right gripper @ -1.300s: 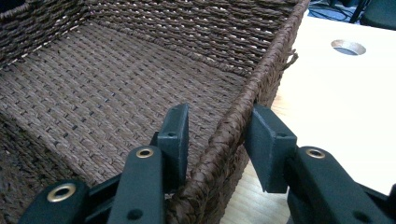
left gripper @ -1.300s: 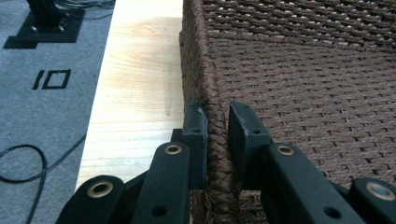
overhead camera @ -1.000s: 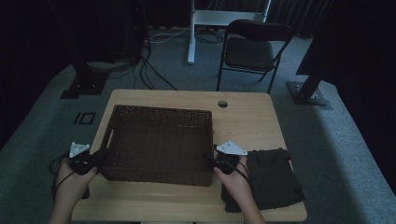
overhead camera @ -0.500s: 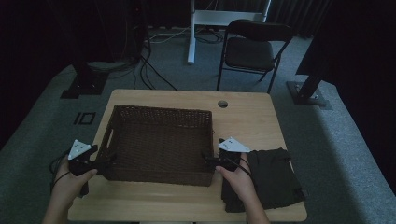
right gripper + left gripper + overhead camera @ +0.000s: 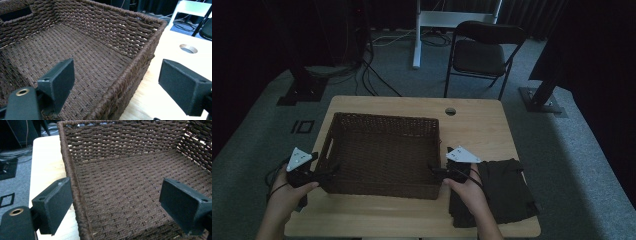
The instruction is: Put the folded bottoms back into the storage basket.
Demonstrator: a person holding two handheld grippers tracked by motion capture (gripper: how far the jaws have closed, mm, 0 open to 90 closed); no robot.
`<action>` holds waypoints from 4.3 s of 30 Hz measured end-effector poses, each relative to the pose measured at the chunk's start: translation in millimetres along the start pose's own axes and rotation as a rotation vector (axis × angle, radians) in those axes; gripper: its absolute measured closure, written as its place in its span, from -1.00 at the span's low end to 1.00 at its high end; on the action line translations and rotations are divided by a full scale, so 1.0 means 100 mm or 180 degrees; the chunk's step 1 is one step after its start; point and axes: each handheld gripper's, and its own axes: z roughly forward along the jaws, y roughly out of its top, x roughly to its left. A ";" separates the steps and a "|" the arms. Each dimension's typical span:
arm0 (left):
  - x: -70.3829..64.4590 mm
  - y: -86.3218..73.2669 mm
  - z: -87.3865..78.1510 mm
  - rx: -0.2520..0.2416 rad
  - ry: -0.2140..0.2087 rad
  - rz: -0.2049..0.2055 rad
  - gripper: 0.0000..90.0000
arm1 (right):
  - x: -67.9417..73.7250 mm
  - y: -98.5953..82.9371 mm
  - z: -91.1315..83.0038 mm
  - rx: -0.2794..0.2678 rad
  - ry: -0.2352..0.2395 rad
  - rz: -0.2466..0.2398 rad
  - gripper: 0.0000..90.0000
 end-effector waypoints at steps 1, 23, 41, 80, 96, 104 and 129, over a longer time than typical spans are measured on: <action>0.00 0.01 0.00 -0.0011 0.0005 -0.0014 -0.74 | 0.00 0.01 -0.01 -0.0014 0.0006 -0.0010 -0.71; -0.29 0.19 0.15 -0.0042 -0.0271 0.0036 -0.69 | -0.13 0.06 -0.17 -0.0089 0.0004 -0.0020 -0.71; -0.68 0.36 0.36 -0.0068 -0.0604 0.0226 -0.69 | -0.39 -0.03 -0.40 -0.0068 -0.0210 0.0035 -0.71; -1.91 0.65 0.81 -0.0137 -0.1500 0.0598 -0.69 | -0.97 -0.46 -1.06 -0.0010 -0.0705 0.0311 -0.71; -2.47 0.72 0.96 -0.0169 -0.1880 0.0704 -0.69 | -1.15 -0.66 -1.27 0.0015 -0.0843 0.0401 -0.71; -2.74 0.73 1.02 -0.0149 -0.2053 0.0749 -0.69 | -1.23 -0.74 -1.35 0.0018 -0.0909 0.0435 -0.71; -3.54 0.48 1.24 -0.0042 -0.2323 0.0768 -0.69 | -1.48 -1.14 -1.44 0.0208 -0.1092 0.0568 -0.73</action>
